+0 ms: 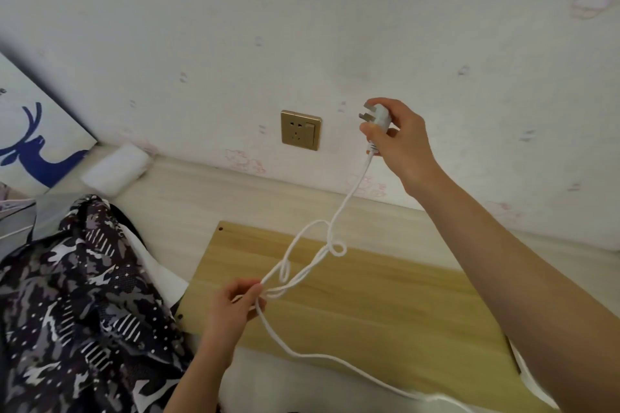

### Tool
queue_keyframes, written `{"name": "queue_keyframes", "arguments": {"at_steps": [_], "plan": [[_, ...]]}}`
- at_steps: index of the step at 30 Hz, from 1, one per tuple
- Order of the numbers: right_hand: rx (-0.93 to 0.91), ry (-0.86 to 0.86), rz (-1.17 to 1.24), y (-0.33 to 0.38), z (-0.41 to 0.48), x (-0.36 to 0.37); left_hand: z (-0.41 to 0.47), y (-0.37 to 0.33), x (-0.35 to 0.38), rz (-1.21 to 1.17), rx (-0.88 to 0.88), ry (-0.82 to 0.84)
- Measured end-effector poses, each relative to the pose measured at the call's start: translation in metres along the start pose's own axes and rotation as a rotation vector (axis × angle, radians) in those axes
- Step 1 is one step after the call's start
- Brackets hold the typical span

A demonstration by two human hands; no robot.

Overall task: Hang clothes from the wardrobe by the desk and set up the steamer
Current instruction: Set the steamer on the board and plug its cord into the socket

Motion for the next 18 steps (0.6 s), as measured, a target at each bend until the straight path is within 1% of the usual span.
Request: {"name": "queue_keyframes", "arguments": {"at_steps": [2, 3, 6, 9, 11, 13, 16, 18], "plan": [[-0.017, -0.014, -0.039, -0.002, 0.003, 0.001, 0.01, 0.007, -0.019, 0.059, -0.004, -0.114], [-0.017, -0.018, -0.049, -0.003, 0.004, 0.003, 0.013, 0.01, -0.025, 0.116, -0.006, -0.139], [-0.001, 0.001, -0.042, -0.006, 0.001, 0.015, 0.02, 0.013, -0.02, 0.302, 0.001, -0.102], [0.038, 0.047, -0.006, -0.013, -0.004, 0.034, 0.024, 0.009, -0.006, 0.542, 0.06, -0.06], [0.064, 0.065, 0.011, -0.019, -0.007, 0.043, 0.028, 0.005, 0.001, 0.645, 0.096, -0.058], [0.089, 0.081, 0.024, -0.024, -0.009, 0.051, 0.034, -0.005, 0.006, 0.661, 0.125, -0.053], [0.13, 0.105, 0.041, -0.032, -0.01, 0.061, 0.039, -0.042, 0.023, 0.537, 0.192, 0.006], [0.164, 0.102, 0.047, -0.039, -0.01, 0.067, 0.037, -0.082, 0.037, 0.454, 0.289, 0.031]]}}
Point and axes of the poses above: each hand's wrist, its own z-axis towards the middle knuckle, its own x-axis out of the palm, y = z × x, the point moved 8 cm from there along z, towards the middle knuckle, and after that the axes turned 8 degrees about -x, right-handed, at the moved point
